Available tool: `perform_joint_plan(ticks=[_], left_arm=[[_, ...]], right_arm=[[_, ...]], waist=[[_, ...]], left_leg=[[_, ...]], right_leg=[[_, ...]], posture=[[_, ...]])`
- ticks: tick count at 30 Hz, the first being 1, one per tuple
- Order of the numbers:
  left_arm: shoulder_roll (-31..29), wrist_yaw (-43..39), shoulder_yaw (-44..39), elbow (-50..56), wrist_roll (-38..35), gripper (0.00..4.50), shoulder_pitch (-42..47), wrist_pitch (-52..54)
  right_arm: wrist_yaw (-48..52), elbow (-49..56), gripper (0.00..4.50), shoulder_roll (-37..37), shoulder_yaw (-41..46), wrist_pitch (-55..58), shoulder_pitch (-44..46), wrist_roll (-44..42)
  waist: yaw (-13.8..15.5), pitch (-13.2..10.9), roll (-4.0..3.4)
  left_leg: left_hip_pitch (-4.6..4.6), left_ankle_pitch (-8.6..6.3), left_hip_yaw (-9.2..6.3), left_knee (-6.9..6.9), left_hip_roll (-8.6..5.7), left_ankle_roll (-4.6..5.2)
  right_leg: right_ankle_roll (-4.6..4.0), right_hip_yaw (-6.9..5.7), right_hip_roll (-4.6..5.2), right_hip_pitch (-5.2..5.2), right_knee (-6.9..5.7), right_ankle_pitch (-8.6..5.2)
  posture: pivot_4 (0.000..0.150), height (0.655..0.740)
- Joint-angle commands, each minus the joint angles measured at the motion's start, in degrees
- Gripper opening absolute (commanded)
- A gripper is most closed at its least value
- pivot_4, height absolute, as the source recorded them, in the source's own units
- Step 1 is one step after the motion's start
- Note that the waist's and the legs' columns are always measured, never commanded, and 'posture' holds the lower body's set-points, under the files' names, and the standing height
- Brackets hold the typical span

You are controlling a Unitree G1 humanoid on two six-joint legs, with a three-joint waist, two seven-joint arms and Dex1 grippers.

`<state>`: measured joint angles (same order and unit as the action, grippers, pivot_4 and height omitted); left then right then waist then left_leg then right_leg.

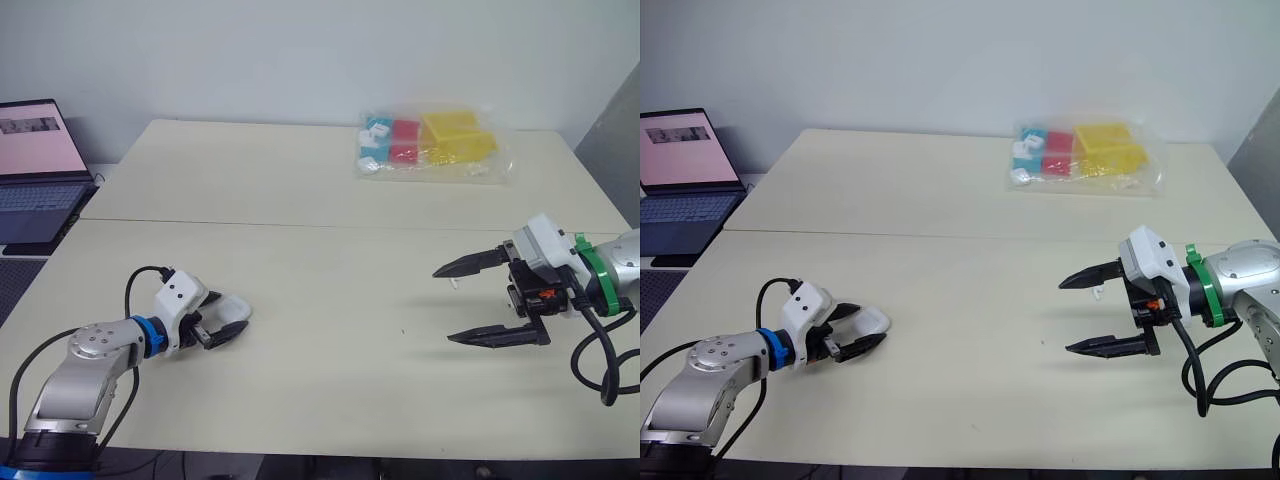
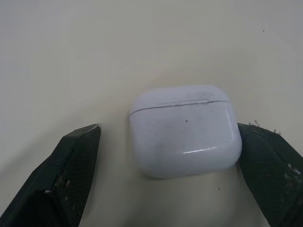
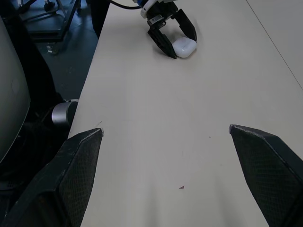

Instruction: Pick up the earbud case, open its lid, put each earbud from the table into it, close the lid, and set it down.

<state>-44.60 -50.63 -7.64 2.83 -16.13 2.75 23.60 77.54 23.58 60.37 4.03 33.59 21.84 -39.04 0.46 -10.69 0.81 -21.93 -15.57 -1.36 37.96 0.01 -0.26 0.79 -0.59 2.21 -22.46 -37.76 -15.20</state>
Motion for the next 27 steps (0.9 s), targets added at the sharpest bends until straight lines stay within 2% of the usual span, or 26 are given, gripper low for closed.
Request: perform_joint_plan(ticks=[1,8,15,19,25,27], left_arm=[[0.54,0.24,1.72,-0.72,0.75,4.5,0.08,0.94],[0.64,0.57,2.23,-1.31,1.25,2.83,-0.03,0.81],[-0.82,-2.42,2.59,-0.71,2.07,2.83,-0.89,-4.19],[-0.15,-7.06,5.15,2.42,0.59,2.83,3.12,-8.37],[5.68,-8.07,10.87,6.58,0.02,2.83,12.35,-11.45],[8.27,-8.91,14.23,7.03,1.33,2.83,16.63,-13.82]], right_arm=[[0.36,1.25,4.47,0.6,0.38,-0.72,1.29,0.06],[0.29,1.47,4.5,0.9,0.47,-0.57,1.3,-0.25],[0.63,0.95,4.5,2.4,0.76,-0.95,0.95,0.87],[-1.07,1.2,4.5,2.98,1.97,1.04,0.68,-0.29],[-6.07,3.24,4.5,4.45,6.05,8.25,0.01,-3.65],[-11.11,5.04,4.5,4.42,7.49,14.56,0.79,-6.91]], waist=[[0.05,0.01,-0.01],[0.14,0.03,-0.05],[0.13,0.03,-0.05],[0.2,0.02,-0.03],[0.88,0.02,0.06],[0.9,0.02,0.06]], left_leg=[[0.01,0.0,0.0,0.0,0.0,0.0],[0.04,0.0,-0.01,-0.01,0.0,0.0],[0.03,0.0,-0.01,-0.02,0.0,0.0],[0.0,0.0,0.0,-0.04,0.0,0.0],[-0.56,0.0,-0.01,0.05,-0.01,0.0],[-0.88,0.02,-0.01,0.15,-0.06,-0.01]], right_leg=[[0.0,0.0,0.0,0.01,0.0,0.0],[0.0,0.0,0.0,0.02,0.0,0.0],[-0.01,0.01,0.01,0.02,0.02,0.0],[-0.02,0.01,0.02,0.01,0.08,-0.01],[0.0,-0.02,0.01,-0.47,0.03,0.02],[0.04,-0.01,0.0,-0.8,-0.13,0.05]], posture=[[0.15,0.74],[0.15,0.74],[0.15,0.74],[0.15,0.74],[0.15,0.74],[0.15,0.74]])
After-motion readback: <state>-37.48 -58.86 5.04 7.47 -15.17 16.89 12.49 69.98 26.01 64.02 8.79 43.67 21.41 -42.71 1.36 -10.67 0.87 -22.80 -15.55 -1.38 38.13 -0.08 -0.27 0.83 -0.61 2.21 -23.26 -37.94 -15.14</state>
